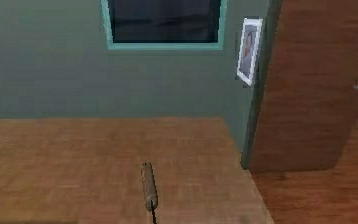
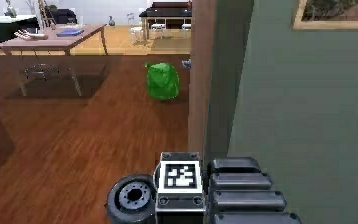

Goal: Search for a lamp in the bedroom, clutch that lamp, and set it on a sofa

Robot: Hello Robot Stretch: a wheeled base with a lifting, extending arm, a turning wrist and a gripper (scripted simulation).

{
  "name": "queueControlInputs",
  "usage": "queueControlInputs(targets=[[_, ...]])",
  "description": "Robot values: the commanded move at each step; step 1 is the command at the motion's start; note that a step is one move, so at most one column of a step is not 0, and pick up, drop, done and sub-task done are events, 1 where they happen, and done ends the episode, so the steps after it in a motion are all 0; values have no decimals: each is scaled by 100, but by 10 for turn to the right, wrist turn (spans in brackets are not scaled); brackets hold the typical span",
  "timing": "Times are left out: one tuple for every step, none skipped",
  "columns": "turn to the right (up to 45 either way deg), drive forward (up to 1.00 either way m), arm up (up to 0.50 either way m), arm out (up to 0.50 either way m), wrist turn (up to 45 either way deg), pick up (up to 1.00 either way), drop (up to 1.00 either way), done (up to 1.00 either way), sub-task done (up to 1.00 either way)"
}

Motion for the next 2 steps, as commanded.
queueControlInputs(targets=[[450,0,0,0,0,0,0,0,0],[240,0,0,0,0,0,0,0,0]])
